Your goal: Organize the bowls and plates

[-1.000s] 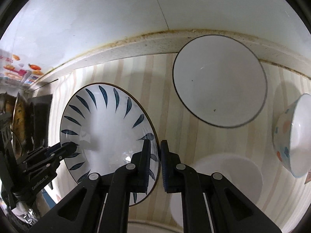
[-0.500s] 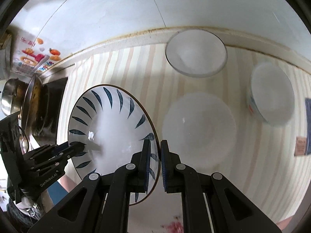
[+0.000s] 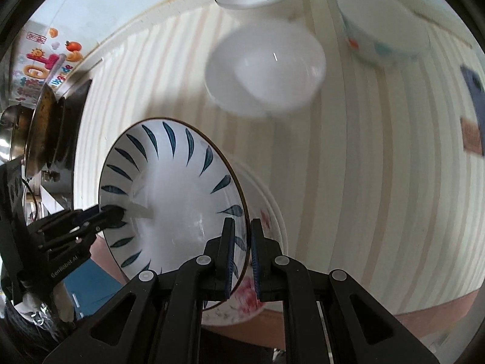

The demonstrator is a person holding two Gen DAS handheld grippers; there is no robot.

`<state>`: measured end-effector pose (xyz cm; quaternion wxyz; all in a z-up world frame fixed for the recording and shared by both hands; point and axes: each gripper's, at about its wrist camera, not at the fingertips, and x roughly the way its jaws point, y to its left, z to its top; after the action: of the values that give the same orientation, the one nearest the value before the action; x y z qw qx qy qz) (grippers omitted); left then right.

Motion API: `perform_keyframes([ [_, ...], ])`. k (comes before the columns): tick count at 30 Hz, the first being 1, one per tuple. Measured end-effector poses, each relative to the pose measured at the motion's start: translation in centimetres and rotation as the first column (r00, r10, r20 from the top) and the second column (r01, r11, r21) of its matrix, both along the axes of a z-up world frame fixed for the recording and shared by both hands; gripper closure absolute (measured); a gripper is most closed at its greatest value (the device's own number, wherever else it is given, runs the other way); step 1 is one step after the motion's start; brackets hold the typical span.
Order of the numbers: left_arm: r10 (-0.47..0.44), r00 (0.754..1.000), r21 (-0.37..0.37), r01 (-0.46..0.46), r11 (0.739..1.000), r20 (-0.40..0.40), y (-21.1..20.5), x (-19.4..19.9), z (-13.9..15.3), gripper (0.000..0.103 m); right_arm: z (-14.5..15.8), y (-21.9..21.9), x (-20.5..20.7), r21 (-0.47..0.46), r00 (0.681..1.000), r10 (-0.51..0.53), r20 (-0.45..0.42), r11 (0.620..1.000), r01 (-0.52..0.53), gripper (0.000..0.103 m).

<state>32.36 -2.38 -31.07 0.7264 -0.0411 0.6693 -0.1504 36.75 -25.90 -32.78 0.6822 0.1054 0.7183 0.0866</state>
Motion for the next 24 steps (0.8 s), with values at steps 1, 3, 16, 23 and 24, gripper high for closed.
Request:
perform_keyframes([
  [1,-0.001,1.0,0.006,0.001,1.0,0.001,-0.1,-0.1,-0.1,0.086,-0.4,-0.2,-0.5,0.006,1.0,-0.005,-0.009,1.0,0.006,0.092],
  [3,-0.004,1.0,0.018,0.004,1.0,-0.003,-0.6,-0.5,-0.6,0.086,-1.4,-0.4,-1.4,0.012,1.0,-0.013,-0.028,1.0,0.013,0.091],
  [16,-0.007,1.0,0.068,0.006,0.998,0.005,-2.3,-0.4,-2.0,0.086,-3.8,-1.0,-2.0,0.035,0.997,-0.04,-0.059,0.998,0.043,0.091],
  [23,0.012,1.0,0.078,-0.013,0.997,0.013,-2.9,-0.8,-2.1,0.086,-3.8,-1.1,-2.0,0.038,0.998,-0.045,-0.055,0.998,0.047,0.091],
  [24,0.014,1.0,0.077,-0.015,0.997,0.012,-2.8,-0.9,-2.0,0.086,-3.7,-1.1,-2.0,0.037,0.998,-0.041,-0.052,0.998,0.043,0.09],
])
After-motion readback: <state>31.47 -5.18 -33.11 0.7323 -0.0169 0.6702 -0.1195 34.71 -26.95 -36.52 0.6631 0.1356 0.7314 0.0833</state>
